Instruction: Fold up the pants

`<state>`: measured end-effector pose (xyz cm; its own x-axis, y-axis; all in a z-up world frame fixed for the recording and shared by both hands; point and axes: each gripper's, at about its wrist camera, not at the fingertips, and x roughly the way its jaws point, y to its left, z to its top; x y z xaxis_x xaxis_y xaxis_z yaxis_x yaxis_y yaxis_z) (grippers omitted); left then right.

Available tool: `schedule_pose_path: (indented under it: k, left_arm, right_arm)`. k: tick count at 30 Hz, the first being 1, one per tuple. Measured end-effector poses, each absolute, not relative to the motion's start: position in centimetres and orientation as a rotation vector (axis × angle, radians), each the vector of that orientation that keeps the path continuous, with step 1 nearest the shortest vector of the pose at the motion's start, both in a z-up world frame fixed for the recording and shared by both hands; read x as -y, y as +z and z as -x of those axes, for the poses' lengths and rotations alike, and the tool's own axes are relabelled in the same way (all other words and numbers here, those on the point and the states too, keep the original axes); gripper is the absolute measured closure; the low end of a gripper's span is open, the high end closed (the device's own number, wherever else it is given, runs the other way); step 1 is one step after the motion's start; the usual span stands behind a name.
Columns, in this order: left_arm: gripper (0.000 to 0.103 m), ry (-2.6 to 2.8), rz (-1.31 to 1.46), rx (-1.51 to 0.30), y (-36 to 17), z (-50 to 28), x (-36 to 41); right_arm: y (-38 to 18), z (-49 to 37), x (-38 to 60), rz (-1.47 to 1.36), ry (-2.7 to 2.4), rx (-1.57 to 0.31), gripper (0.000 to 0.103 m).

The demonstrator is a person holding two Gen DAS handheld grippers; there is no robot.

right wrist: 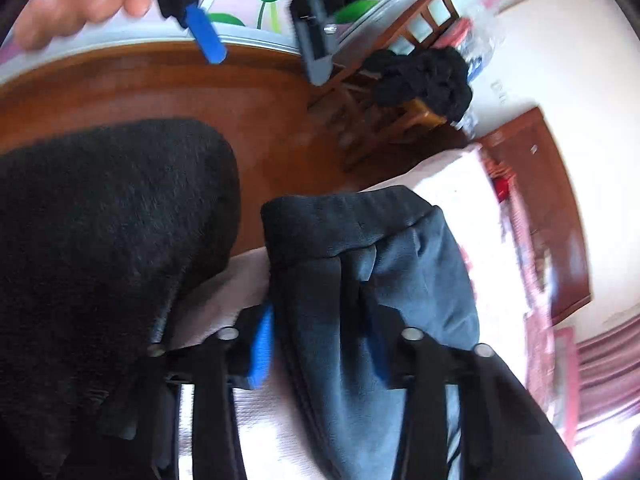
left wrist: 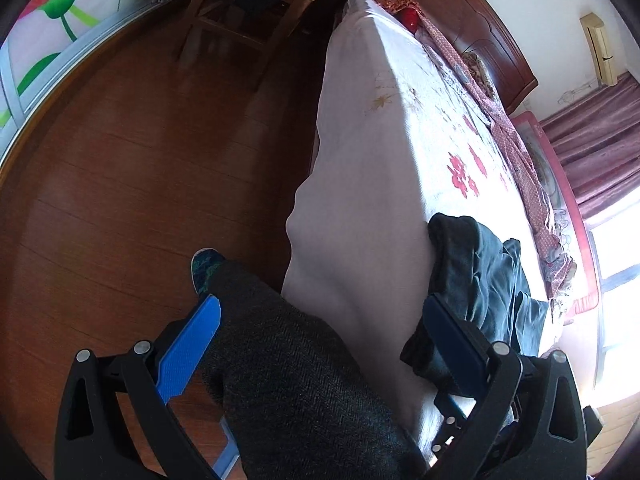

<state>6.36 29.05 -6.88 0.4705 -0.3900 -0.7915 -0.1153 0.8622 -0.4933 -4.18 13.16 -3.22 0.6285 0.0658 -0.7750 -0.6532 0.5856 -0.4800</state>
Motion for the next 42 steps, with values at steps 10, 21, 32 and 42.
schedule_pose_path:
  k: [10, 21, 32, 42]
  left_arm:
    - [0.002, -0.195, 0.532, -1.050, -4.2, -7.6, -27.7]
    - [0.002, -0.387, 0.407, -1.033, 1.2, -11.6, -16.1]
    - [0.002, -0.661, 0.129, -1.153, 0.9, -10.3, 1.1]
    - [0.002, -0.690, 0.074, -1.295, -2.9, -6.3, 5.1]
  right_arm:
    - [5.3, -3.2, 0.9, -0.259, 0.579, -0.981, 0.089]
    - [9.3, 1.3, 23.0, -0.849, 0.455, -0.611, 0.090]
    - [-5.2, 14.2, 42.0, -1.231, -0.039, -0.448, 0.091]
    - [-4.3, 10.9, 41.4, -1.268, -0.017, -0.484, 0.019]
